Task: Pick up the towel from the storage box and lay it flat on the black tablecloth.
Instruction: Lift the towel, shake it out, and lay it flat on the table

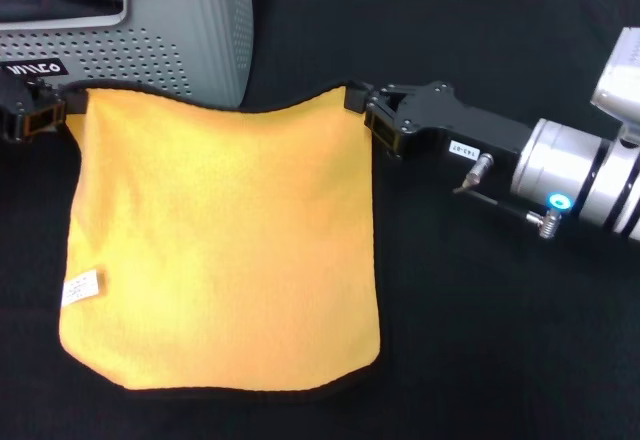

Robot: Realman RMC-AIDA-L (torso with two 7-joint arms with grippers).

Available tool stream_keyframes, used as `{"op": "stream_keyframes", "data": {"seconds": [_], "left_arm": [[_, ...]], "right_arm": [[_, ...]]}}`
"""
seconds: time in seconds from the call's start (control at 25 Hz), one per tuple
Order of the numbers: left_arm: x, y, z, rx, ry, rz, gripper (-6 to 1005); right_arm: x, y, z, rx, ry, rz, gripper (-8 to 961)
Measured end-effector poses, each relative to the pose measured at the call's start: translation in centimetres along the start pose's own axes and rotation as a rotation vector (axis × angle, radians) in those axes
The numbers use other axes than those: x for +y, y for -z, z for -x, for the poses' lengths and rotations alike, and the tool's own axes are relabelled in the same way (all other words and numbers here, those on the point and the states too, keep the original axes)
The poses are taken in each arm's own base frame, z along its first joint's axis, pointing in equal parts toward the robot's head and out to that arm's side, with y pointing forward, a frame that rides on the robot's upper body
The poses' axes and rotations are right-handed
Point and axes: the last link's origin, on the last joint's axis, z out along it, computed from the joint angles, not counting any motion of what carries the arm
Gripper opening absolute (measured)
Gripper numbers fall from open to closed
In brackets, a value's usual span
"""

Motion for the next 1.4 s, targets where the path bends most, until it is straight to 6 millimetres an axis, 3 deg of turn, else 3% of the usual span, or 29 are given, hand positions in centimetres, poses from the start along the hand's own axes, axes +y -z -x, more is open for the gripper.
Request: {"op": "stream_keyframes", "data": {"seconds": [0.36, 1.4], "left_arm": [[-0.2, -1.4, 0.1, -0.035, -0.007, -0.025, 22], [-0.3, -5.2, 1.6, -0.081, -0.001, -0.145, 31]], "right_arm": [[-0.7, -1.0, 0.2, 0.05, 0.018, -0.033, 118], [-2.3, -1.3, -0.8, 0.154, -0.011, -0.137, 130]]}}
